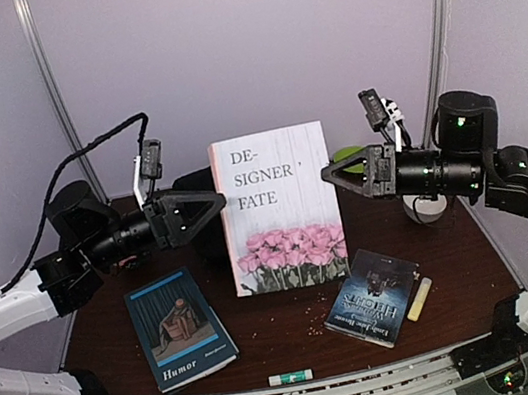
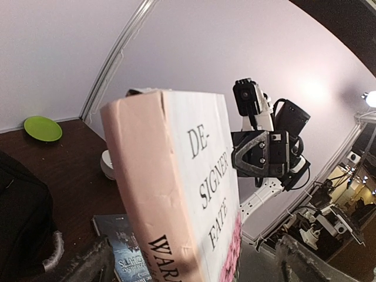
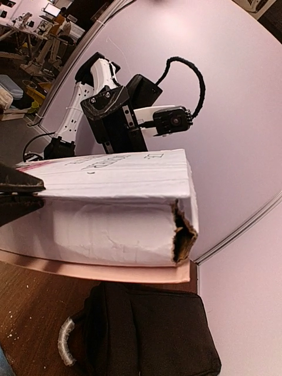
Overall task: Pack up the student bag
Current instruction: Place the book in the student bag.
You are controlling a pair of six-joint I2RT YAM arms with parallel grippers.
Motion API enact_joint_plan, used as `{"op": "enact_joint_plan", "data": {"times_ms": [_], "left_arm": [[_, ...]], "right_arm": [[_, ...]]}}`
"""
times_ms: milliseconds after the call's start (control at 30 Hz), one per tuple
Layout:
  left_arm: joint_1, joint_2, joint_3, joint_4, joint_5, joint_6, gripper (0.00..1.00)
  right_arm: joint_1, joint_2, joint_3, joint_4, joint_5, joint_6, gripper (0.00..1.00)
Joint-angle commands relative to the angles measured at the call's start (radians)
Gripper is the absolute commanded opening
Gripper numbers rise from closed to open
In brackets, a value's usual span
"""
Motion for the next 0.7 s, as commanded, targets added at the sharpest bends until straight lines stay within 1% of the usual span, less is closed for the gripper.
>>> {"op": "enact_joint_plan", "data": {"times_ms": [0,167,200,300,433,467,667], "left_arm": [[0.009,0.008,0.038,0.076,0.047,-0.020,0.98],[0.008,0.058,0.062,0.116,0.102,-0.054,0.98],[0.009,0.073,0.071,0.121,0.116,-0.061,0.97],[0.009,0.117,0.087,0.188,0.188,-0.100,0.89],[0.009,0.148,0.085,0.285,0.228,-0.156,0.74],[0.009,0.151,0.084,0.294,0.230,-0.161,0.68],[0.008,0.149,0.081,0.318,0.228,-0.157,0.39]], "right_arm": [[-0.006,-0.028,0.010,0.071,-0.058,-0.021,0.00],[-0.005,-0.016,0.018,0.084,-0.097,-0.029,0.00],[-0.005,-0.011,0.023,0.085,-0.107,-0.035,0.00],[-0.007,0.008,0.042,0.086,-0.130,-0.049,0.00],[-0.006,0.029,0.068,0.088,-0.160,-0.063,0.00],[-0.006,0.033,0.072,0.088,-0.164,-0.066,0.00],[-0.007,0.043,0.087,0.067,-0.166,-0.089,0.00]]}}
